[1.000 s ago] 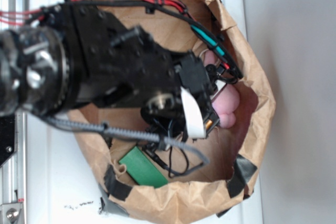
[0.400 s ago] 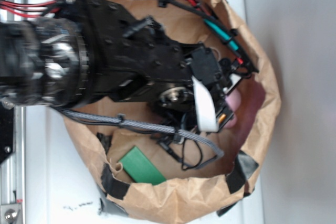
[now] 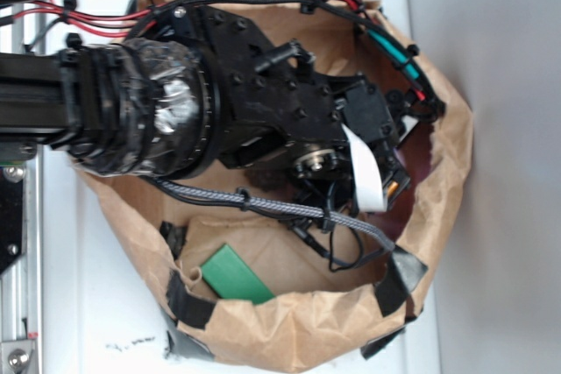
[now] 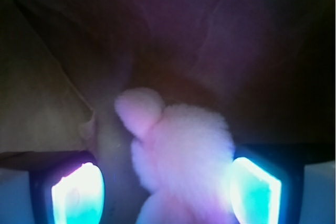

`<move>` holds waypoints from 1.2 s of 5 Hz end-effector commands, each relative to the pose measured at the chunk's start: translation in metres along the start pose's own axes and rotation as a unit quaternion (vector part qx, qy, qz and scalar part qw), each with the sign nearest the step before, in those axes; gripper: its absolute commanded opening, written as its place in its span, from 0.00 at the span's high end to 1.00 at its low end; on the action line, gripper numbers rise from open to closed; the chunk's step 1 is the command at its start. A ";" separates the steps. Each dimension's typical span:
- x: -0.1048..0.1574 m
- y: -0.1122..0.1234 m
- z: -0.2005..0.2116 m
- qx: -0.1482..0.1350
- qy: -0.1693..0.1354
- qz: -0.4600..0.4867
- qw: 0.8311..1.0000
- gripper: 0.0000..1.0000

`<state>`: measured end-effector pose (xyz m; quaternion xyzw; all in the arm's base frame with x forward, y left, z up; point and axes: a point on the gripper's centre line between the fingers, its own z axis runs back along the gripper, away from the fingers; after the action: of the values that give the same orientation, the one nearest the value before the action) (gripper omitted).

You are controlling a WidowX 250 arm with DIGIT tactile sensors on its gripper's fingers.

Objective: Grab the pink bunny.

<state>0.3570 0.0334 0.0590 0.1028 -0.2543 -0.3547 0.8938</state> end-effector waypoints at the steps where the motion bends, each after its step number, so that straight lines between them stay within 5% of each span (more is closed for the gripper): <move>1: 0.012 0.023 0.002 0.042 -0.009 -0.004 0.999 0.00; 2: 0.012 0.024 0.002 0.044 -0.017 0.002 0.999 1.00; 5: 0.008 0.020 0.012 0.048 -0.020 0.030 0.998 1.00; 6: 0.006 0.022 0.036 0.021 -0.004 0.093 0.995 1.00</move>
<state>0.3448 0.0339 0.0580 0.0734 -0.2285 -0.2805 0.9294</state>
